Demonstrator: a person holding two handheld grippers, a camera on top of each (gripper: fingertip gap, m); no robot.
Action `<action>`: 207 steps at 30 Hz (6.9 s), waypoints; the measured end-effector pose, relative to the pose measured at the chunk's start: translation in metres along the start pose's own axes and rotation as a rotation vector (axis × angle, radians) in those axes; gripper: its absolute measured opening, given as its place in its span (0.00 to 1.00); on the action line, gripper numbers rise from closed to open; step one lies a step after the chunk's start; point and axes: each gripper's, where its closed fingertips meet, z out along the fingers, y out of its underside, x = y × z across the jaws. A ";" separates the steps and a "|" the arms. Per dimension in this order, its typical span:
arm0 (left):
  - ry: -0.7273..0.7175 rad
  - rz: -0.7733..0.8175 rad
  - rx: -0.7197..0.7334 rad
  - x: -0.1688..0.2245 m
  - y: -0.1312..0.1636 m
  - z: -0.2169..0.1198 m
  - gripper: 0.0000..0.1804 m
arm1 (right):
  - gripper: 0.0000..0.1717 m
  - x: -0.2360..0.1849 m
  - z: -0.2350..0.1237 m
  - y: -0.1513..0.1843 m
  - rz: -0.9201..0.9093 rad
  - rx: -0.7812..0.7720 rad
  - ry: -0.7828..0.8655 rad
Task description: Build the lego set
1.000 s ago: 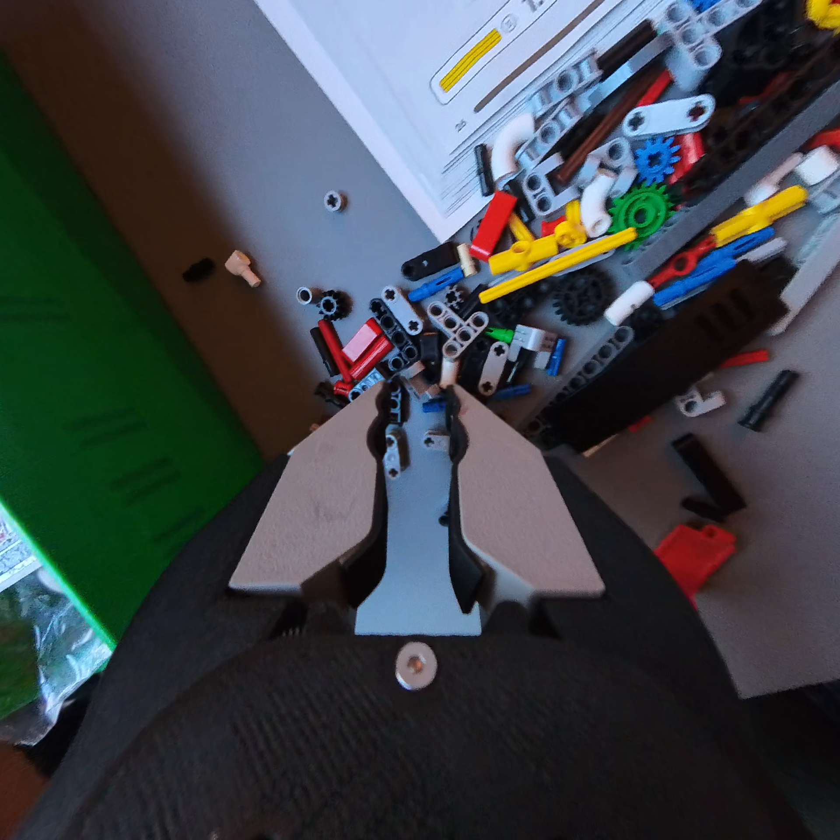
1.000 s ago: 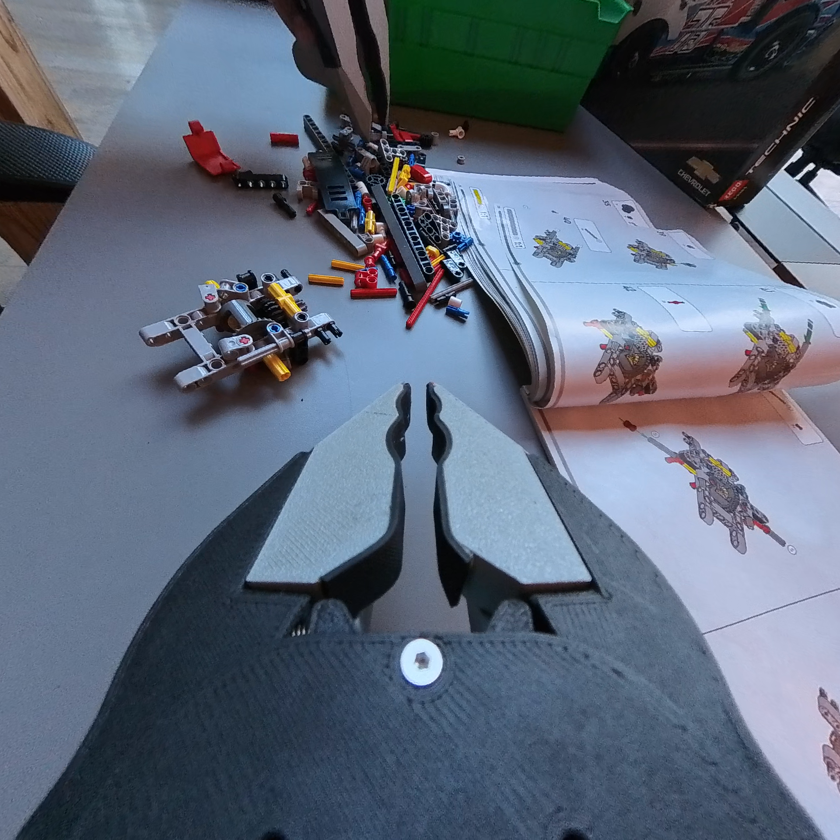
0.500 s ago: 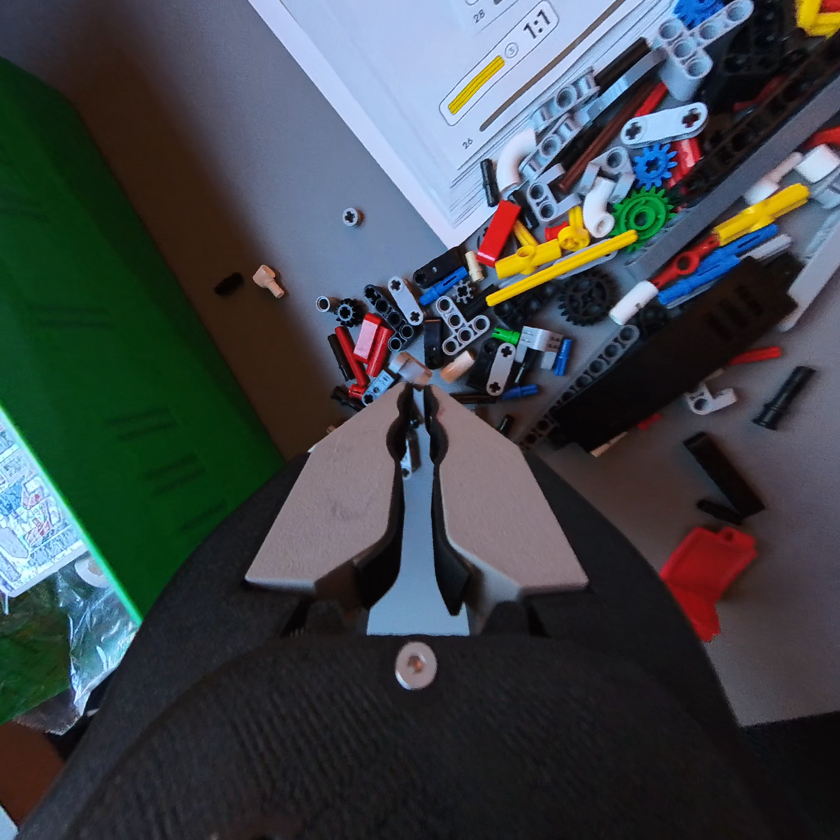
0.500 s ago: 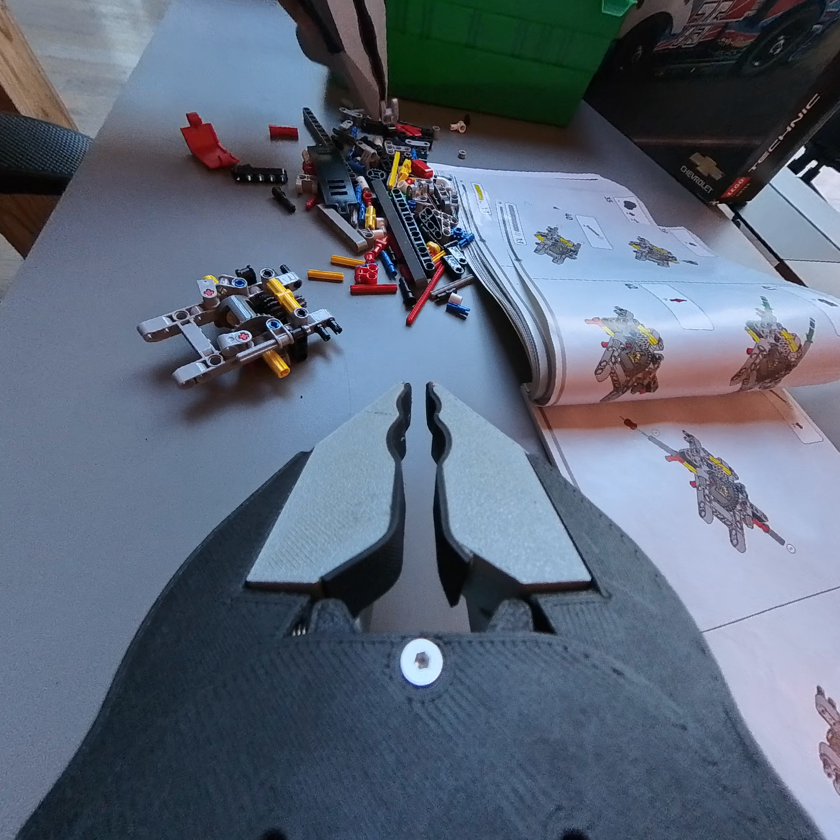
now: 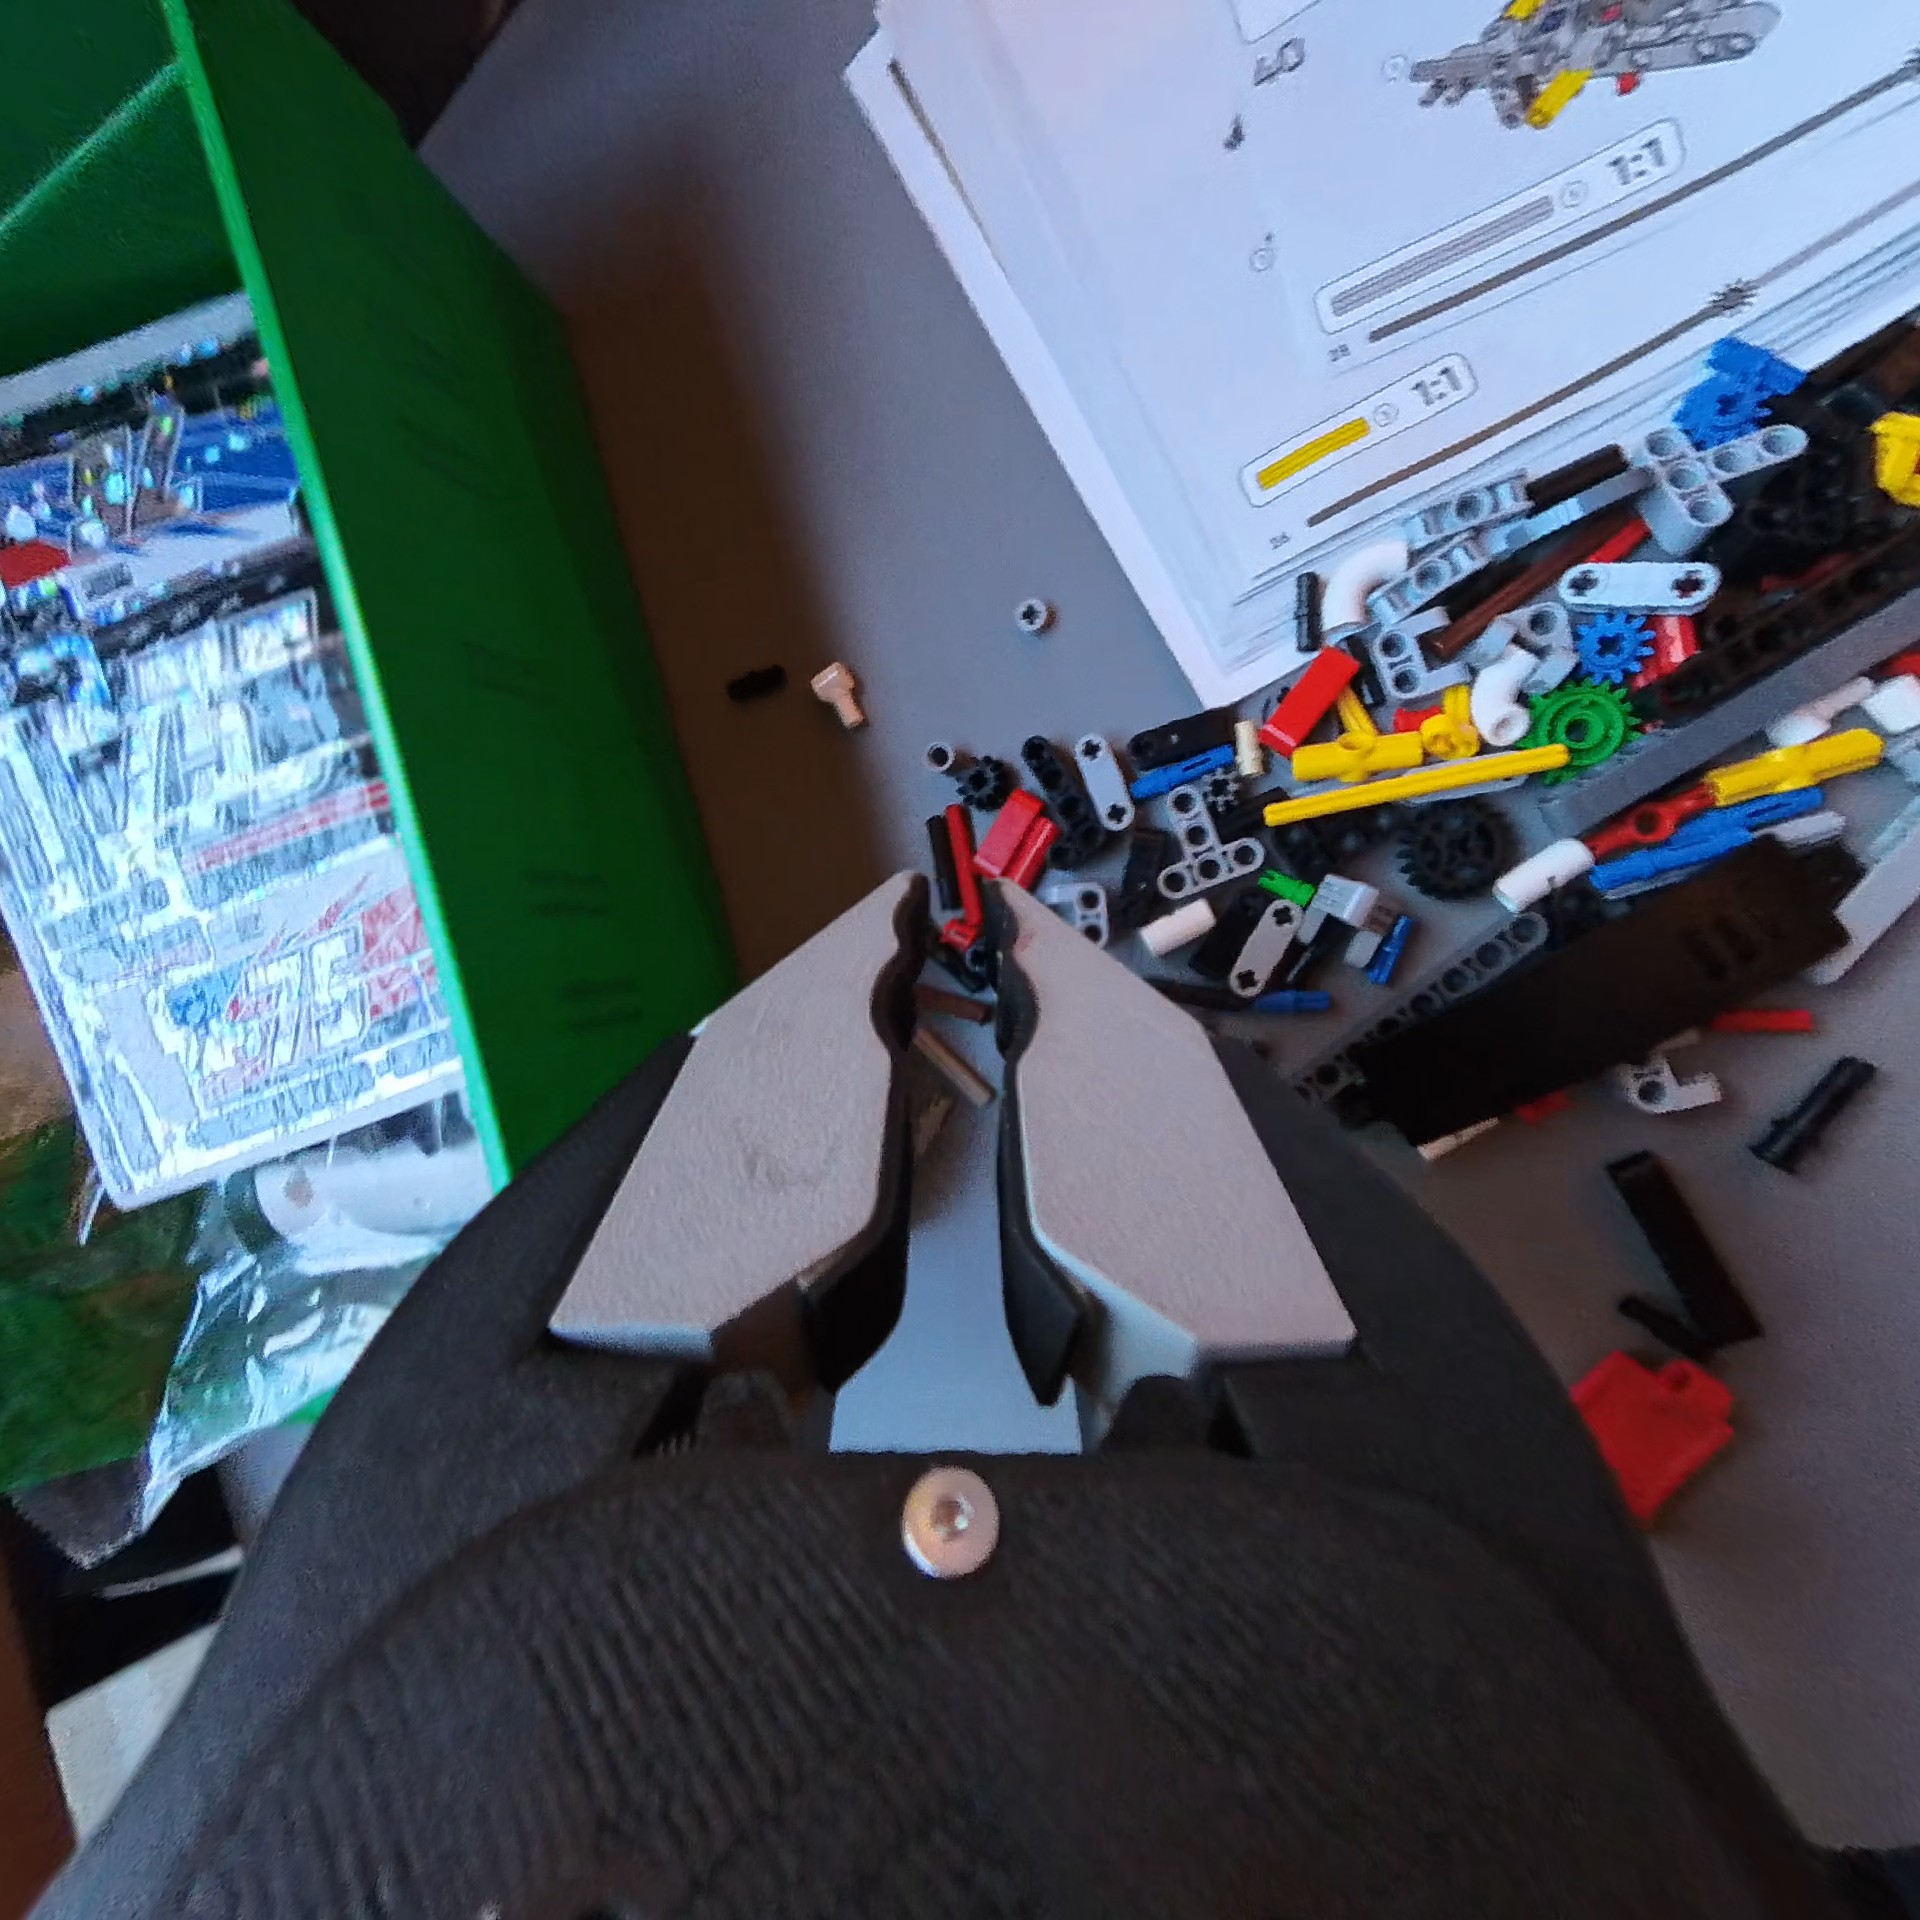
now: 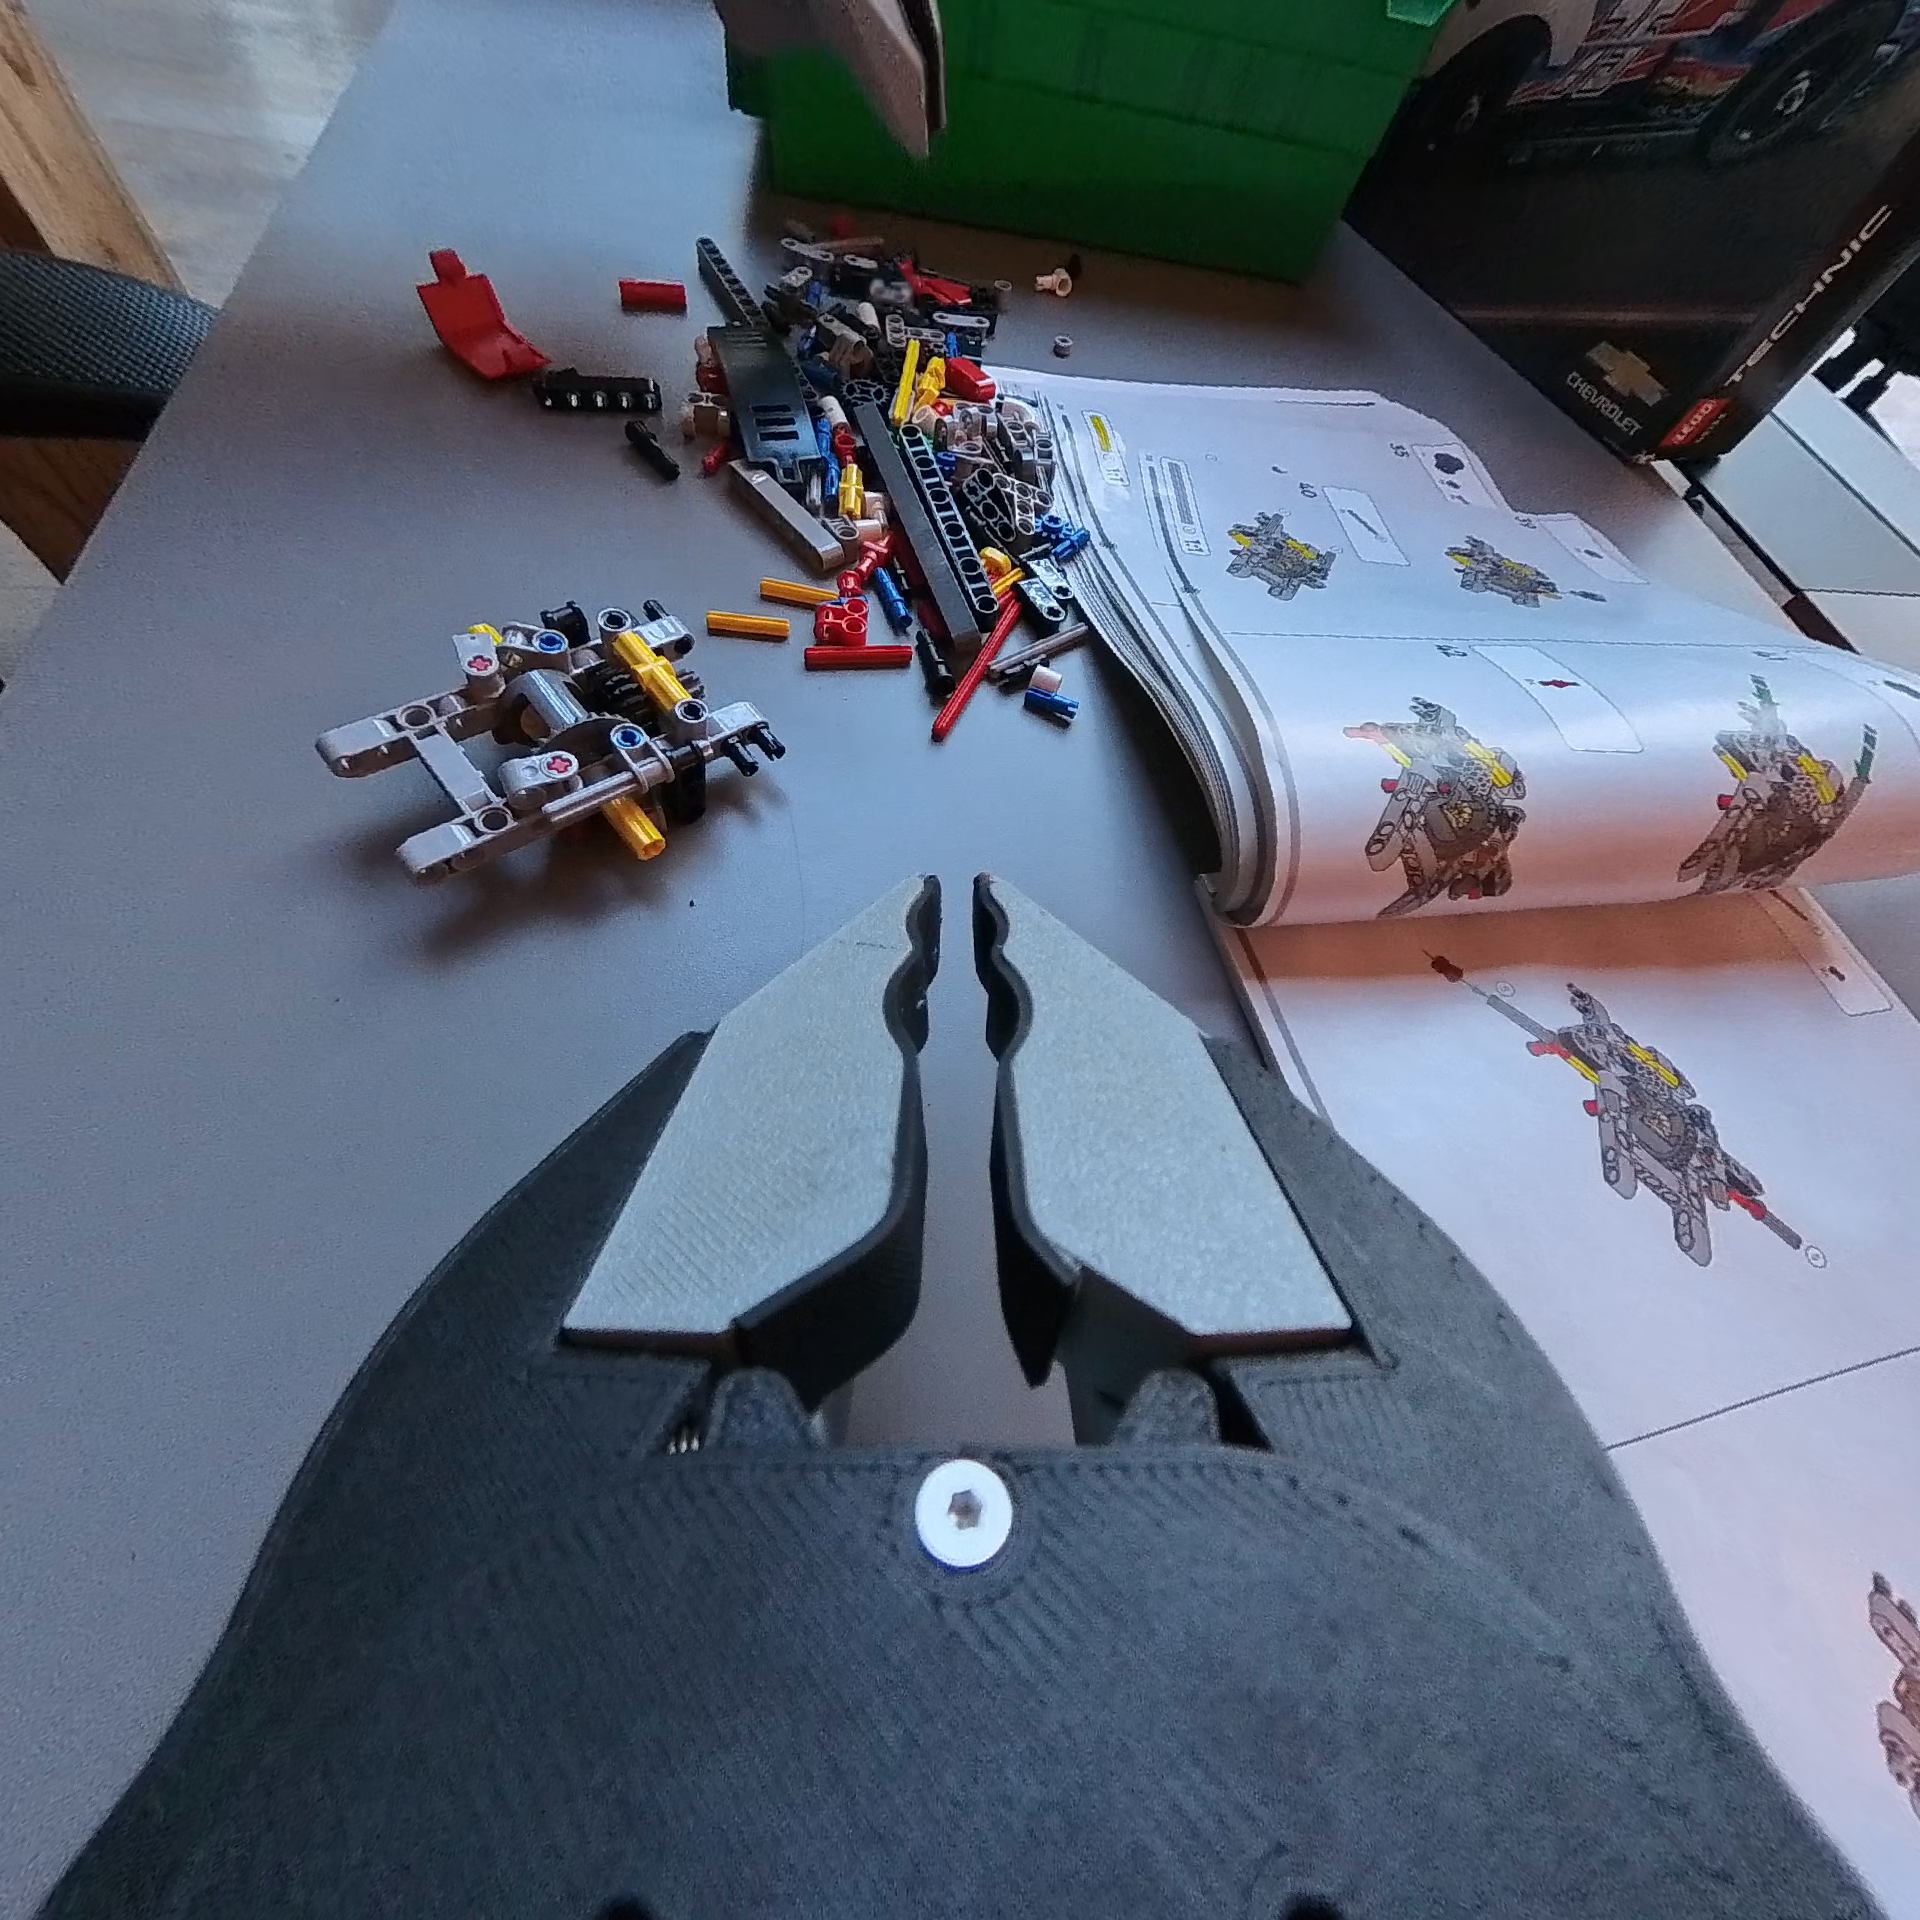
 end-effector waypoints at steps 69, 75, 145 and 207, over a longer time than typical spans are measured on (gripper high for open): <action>0.475 0.237 0.247 0.227 -0.027 -0.045 0.00 | 0.02 0.000 -0.006 -0.005 0.027 0.044 -0.009; 0.569 0.180 0.279 0.236 -0.025 -0.047 0.00 | 0.02 -0.004 -0.002 -0.002 -0.008 0.015 -0.010; 0.565 0.481 0.360 0.302 -0.015 -0.054 0.04 | 0.22 -0.095 0.016 -0.003 0.010 -0.106 -0.359; 0.706 0.605 0.558 0.316 -0.021 -0.057 0.05 | 0.17 -0.109 0.018 -0.002 -0.214 -0.157 -0.331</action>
